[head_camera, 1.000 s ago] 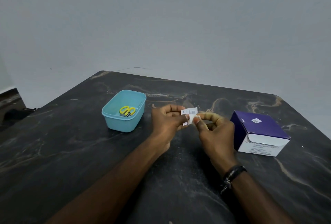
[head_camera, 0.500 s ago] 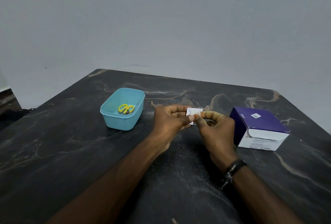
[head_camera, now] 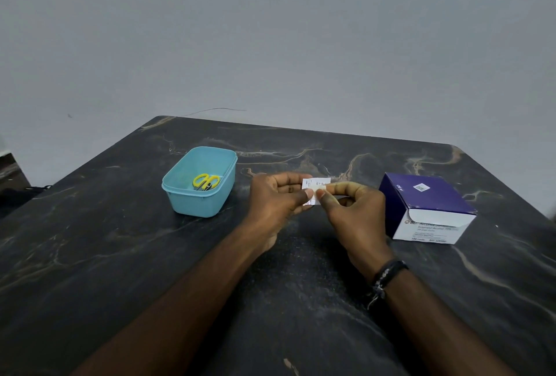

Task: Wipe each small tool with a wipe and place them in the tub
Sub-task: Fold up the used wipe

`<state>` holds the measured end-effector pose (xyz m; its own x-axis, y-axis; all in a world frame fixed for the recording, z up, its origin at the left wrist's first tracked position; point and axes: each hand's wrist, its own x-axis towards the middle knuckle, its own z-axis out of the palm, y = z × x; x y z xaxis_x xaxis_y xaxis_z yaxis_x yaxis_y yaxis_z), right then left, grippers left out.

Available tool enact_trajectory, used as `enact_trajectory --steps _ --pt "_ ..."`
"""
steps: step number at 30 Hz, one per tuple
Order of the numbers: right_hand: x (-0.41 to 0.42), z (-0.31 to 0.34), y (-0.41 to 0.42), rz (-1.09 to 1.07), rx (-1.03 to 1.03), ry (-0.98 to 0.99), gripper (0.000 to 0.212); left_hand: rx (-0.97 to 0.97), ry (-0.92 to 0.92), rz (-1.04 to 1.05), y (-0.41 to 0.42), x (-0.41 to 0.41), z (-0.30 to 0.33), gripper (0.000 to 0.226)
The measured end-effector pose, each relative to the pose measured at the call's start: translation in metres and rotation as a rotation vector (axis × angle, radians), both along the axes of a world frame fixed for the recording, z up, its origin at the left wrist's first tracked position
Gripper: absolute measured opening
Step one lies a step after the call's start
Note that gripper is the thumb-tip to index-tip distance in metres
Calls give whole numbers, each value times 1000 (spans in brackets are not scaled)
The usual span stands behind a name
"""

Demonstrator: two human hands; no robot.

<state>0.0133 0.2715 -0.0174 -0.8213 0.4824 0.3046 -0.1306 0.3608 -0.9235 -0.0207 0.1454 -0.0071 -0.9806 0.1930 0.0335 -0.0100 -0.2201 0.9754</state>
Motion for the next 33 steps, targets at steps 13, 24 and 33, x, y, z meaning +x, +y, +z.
enact_trajectory --steps 13,24,33 --pt "4 3 3 136 -30 -2 13 -62 -14 -65 -8 -1 3 15" --pt "8 8 2 261 -93 16 15 -51 -30 -98 -12 -7 3 12" --pt "5 9 3 211 -169 79 26 72 -93 -140 -11 -9 6 18"
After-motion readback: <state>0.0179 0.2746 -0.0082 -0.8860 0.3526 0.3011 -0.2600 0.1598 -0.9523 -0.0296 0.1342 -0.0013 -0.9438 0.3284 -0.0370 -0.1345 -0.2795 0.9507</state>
